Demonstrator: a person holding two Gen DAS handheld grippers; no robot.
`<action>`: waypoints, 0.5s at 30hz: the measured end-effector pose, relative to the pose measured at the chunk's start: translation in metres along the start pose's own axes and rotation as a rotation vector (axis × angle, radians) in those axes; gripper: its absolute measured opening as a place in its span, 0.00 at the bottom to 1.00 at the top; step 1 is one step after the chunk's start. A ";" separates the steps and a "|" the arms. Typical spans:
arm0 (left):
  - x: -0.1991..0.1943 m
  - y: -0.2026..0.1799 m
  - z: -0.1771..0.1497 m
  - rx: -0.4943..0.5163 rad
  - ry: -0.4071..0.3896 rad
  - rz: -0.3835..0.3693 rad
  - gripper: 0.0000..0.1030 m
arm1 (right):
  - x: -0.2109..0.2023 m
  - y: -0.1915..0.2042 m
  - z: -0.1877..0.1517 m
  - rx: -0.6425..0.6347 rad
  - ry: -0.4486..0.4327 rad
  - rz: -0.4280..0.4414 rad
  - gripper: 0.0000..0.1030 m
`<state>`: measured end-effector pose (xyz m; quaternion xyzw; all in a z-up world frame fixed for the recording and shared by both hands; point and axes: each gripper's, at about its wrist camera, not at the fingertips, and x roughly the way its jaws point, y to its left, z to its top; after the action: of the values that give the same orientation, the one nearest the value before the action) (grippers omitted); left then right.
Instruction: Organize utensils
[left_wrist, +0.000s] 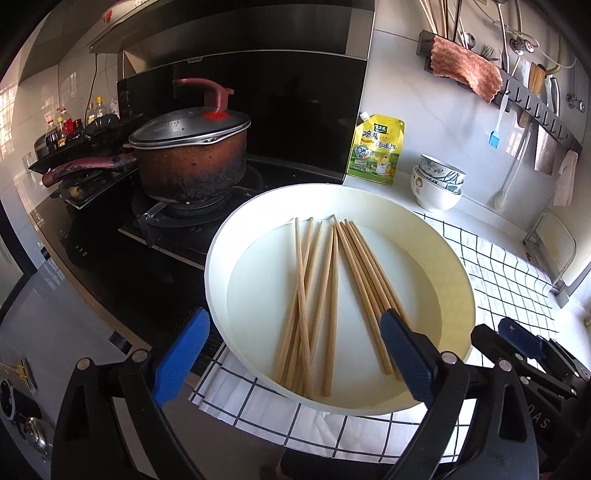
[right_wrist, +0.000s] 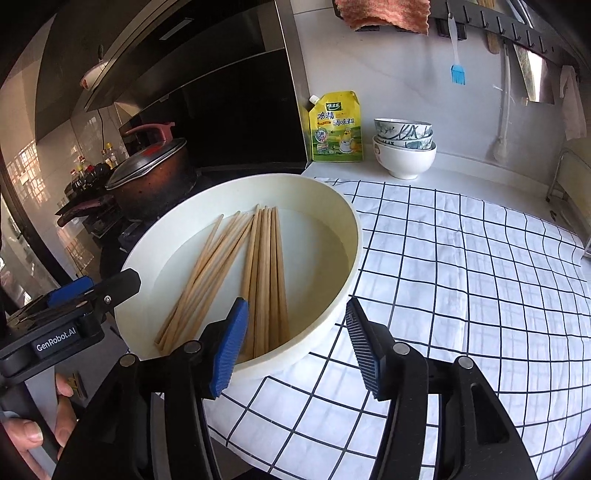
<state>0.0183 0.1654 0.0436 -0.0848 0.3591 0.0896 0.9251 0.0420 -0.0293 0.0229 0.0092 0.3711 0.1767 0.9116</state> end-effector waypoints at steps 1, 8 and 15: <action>-0.001 -0.001 0.000 0.003 -0.001 -0.001 0.90 | -0.002 -0.001 0.000 0.003 -0.004 -0.001 0.51; -0.005 -0.005 -0.003 0.008 0.006 -0.002 0.94 | -0.007 -0.002 -0.002 0.013 -0.012 -0.007 0.51; -0.006 -0.005 -0.004 0.022 0.007 0.013 0.94 | -0.012 0.002 -0.004 0.007 -0.021 0.001 0.51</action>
<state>0.0120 0.1593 0.0452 -0.0728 0.3637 0.0914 0.9242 0.0306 -0.0315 0.0287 0.0143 0.3620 0.1755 0.9154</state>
